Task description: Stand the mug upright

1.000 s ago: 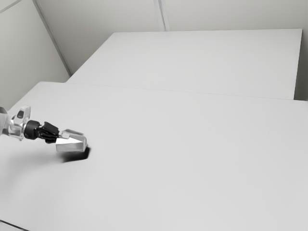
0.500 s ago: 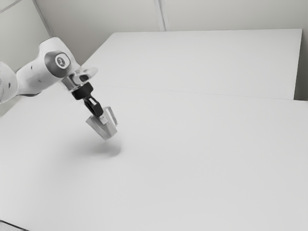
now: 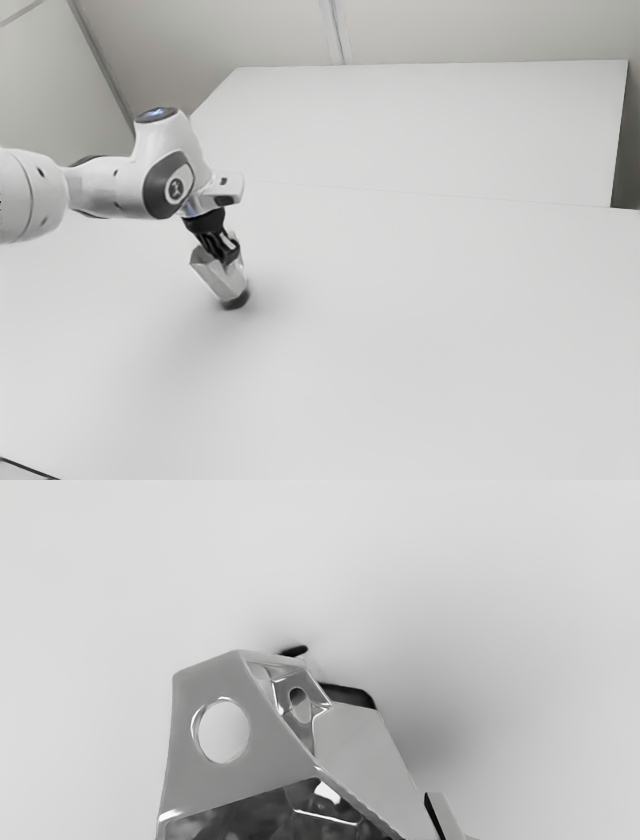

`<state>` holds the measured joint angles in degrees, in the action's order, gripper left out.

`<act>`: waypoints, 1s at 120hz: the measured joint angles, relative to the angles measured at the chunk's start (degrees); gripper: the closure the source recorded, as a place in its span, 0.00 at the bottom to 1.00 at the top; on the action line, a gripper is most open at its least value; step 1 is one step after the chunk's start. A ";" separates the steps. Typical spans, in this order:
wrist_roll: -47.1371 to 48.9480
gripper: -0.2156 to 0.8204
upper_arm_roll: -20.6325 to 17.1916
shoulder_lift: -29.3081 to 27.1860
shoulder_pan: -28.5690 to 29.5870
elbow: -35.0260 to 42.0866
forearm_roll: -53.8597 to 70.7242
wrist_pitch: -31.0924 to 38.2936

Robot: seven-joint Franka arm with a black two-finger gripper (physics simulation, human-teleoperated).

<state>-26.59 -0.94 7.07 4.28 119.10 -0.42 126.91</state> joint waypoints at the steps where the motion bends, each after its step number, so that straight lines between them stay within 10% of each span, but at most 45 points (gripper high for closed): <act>1: 0.27 0.97 -0.02 0.06 0.00 0.20 0.07 0.28; 19: 4.52 0.93 -0.14 1.16 0.12 2.40 0.64 4.03; 65: 10.54 0.35 -0.95 -1.86 -0.58 2.10 0.96 5.97; 120: 14.04 0.22 -0.80 3.55 0.00 -29.62 -2.03 -19.47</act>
<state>-12.54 -1.75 10.62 4.28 89.47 -2.45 107.44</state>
